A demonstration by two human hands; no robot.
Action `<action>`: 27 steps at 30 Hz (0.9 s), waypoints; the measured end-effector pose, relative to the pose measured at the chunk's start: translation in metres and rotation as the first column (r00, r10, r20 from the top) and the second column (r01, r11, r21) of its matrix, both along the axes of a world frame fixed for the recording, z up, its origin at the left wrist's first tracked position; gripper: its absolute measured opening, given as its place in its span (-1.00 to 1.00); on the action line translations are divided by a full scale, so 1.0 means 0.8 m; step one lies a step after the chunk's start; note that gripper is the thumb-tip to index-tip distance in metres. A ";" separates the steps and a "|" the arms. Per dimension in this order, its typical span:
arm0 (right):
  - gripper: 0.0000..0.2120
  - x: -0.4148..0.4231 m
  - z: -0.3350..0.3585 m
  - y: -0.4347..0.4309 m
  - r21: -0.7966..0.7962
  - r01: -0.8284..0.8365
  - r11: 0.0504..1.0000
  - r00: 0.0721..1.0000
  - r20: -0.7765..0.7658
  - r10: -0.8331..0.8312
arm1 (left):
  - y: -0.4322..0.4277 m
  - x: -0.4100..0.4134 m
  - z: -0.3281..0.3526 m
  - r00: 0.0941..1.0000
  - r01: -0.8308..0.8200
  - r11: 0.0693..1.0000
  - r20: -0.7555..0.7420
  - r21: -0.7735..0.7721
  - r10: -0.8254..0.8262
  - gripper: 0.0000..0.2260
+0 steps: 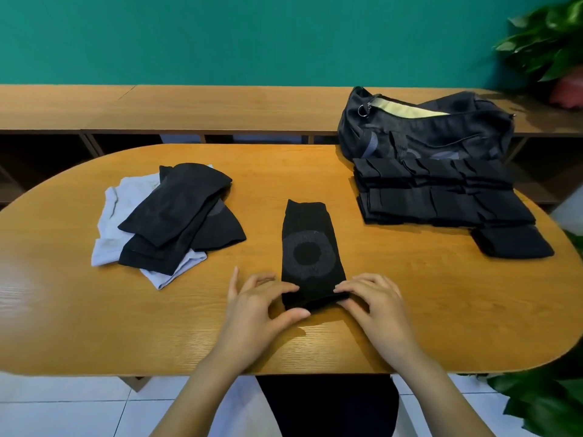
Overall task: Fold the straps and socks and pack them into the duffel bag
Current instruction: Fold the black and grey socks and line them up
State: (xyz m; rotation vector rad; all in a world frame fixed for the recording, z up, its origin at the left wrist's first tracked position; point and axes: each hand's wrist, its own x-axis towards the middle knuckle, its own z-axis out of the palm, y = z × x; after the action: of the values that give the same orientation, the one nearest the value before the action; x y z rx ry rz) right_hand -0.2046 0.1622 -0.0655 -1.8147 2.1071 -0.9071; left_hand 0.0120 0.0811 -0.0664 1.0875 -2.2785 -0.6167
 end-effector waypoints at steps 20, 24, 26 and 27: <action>-0.72 0.009 -0.006 -0.018 -0.028 0.232 0.972 0.970 0.088 -0.229 | -0.001 -0.027 -0.003 0.927 -0.370 0.928 -0.049 0.035 0.372 -0.74; -0.80 0.004 -0.008 -0.021 -0.049 0.134 0.990 0.991 0.001 -0.134 | -0.009 -0.024 -0.006 0.980 -0.198 0.979 -0.010 -0.053 0.198 -0.77; -0.80 -0.001 -0.009 -0.022 -0.045 0.000 0.999 0.999 -0.045 -0.002 | -0.016 -0.020 -0.007 0.997 -0.076 0.995 0.003 -0.064 0.077 -0.80; -0.75 -0.004 -0.009 -0.021 -0.027 -0.049 0.998 0.997 -0.064 0.047 | -0.019 -0.017 -0.007 0.999 -0.029 0.999 0.017 -0.040 0.029 -0.78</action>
State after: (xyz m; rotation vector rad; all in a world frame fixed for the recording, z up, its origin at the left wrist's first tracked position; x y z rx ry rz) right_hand -0.2081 0.1450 -0.0728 -1.9245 2.0880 -0.8827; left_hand -0.0015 0.0661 -0.0717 1.1093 -2.2764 -0.5495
